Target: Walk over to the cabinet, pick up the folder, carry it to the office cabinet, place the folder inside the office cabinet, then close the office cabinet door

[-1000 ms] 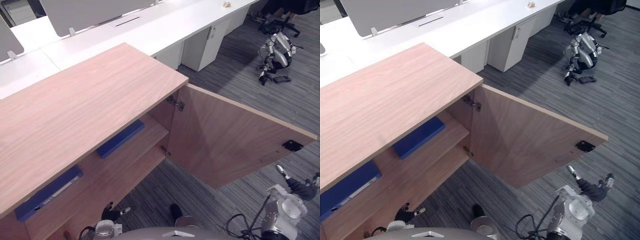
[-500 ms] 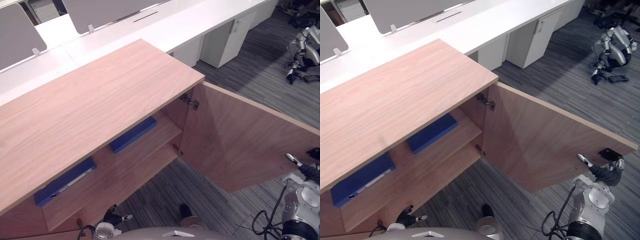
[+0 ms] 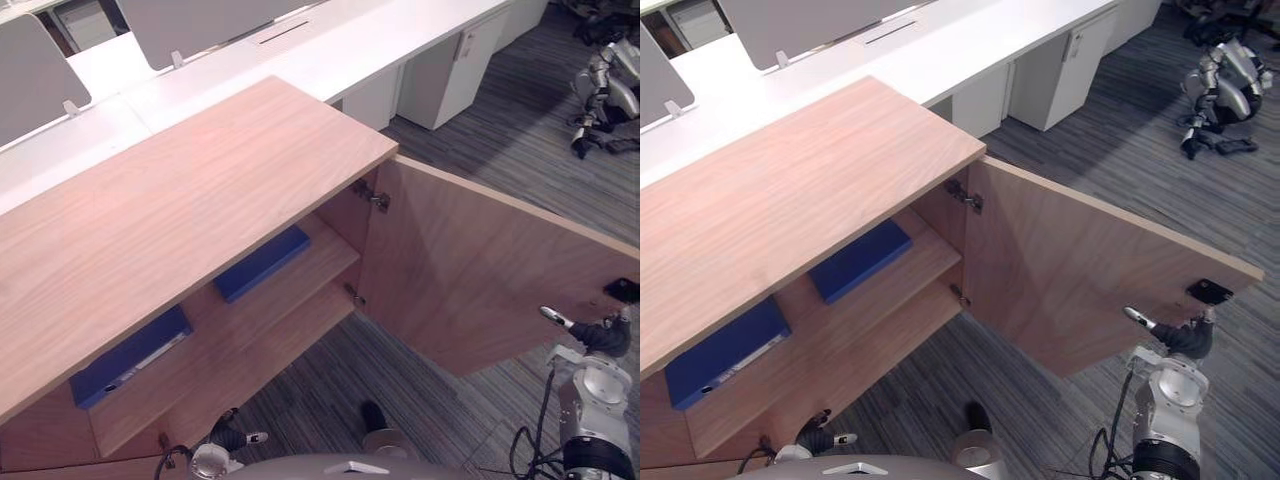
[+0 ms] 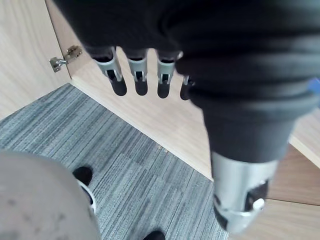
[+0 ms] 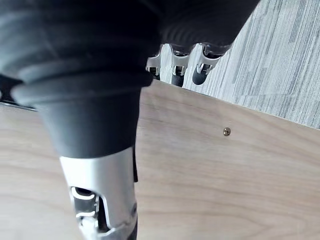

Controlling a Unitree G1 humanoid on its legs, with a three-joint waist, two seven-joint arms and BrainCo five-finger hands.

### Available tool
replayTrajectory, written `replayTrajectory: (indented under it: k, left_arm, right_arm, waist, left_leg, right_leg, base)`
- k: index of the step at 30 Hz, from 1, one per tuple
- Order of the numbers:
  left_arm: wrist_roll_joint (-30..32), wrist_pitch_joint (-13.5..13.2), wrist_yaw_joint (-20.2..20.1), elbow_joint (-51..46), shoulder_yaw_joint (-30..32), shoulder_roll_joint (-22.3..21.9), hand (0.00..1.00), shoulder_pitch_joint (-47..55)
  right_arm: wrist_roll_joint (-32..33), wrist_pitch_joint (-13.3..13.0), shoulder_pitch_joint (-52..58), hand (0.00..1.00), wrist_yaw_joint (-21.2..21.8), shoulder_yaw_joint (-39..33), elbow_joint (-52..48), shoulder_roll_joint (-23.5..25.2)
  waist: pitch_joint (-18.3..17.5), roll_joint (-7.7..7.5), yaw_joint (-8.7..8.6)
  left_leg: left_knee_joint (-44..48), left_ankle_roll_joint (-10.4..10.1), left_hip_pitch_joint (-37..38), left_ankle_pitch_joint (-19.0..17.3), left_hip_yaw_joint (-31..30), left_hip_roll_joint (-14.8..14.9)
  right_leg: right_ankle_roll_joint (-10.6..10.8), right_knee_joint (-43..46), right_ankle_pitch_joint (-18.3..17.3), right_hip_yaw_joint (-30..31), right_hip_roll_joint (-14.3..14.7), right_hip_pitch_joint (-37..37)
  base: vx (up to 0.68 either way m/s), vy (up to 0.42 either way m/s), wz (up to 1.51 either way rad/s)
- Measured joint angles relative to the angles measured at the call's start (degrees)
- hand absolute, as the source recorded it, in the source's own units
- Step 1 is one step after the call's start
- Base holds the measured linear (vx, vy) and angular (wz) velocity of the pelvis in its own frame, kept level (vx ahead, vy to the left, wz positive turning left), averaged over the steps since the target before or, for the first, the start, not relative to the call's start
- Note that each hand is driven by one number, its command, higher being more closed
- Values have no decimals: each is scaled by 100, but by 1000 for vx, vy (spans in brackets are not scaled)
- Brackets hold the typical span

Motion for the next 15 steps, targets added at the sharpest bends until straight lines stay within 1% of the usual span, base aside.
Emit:
replayTrajectory:
  k: [3,5,7,9,10,11,12,14,15]
  left_arm:
    - [1,1,4,-5,11,98,0,-26]
    - [4,4,21,-4,65,181,0,-57]
    - [11,6,27,8,116,196,0,-71]
    - [51,14,30,138,117,194,0,-153]
    - [99,24,30,158,117,194,0,-171]
    - [127,24,32,161,122,199,0,-178]
    - [128,24,33,160,127,206,0,-188]
    - [227,39,34,202,121,250,0,-264]
    - [237,46,34,202,118,258,0,-275]
  right_arm:
    - [-244,15,213,0,7,147,-469,269]
    - [-363,36,405,0,4,405,-937,593]
    - [-555,46,622,0,6,605,-1314,810]
    - [-587,60,899,0,8,816,-1718,1015]
    - [-713,80,1108,0,6,934,-1974,1178]
    - [-804,95,1333,0,11,1051,-2200,1328]
    - [-815,97,1438,0,12,1140,-2307,1381]
    - [-988,120,1857,0,23,1505,-2726,1566]
    - [-1026,126,1948,0,27,1619,-2824,1595]
  waist:
    - [74,-114,-2]
    - [152,-235,-8]
    - [182,-281,-11]
    - [196,-303,-41]
    - [204,-317,-83]
    - [217,-339,-95]
    - [223,-350,-94]
    - [293,-473,-101]
    - [303,-496,-99]
  left_leg:
    - [28,-48,16,-36,9,7]
    - [103,-47,19,-111,20,28]
    - [180,-30,19,-181,17,50]
    - [211,-30,38,-227,18,57]
    - [269,-35,46,-273,21,75]
    - [351,-46,59,-326,36,114]
    - [396,-46,64,-352,50,136]
    - [476,-54,143,-407,156,152]
    - [495,-47,159,-426,186,156]
  right_leg:
    - [-4,-128,127,185,51,-20]
    - [-21,-166,237,391,120,-84]
    - [-19,-154,345,560,175,-131]
    - [-18,-120,369,679,215,-175]
    - [-18,-97,378,713,237,-173]
    - [-19,-55,376,764,267,-171]
    - [-21,-35,375,788,280,-171]
    - [-33,65,365,918,333,-172]
    - [-35,83,366,962,346,-176]
  base:
    - [-73,-49,-37]
    - [-66,-74,-53]
    - [-28,-57,-54]
    - [-19,-47,-39]
    - [-22,-42,-21]
    - [-28,-44,-20]
    - [-53,-56,-24]
    - [-71,-47,-29]
    - [-67,-27,-28]
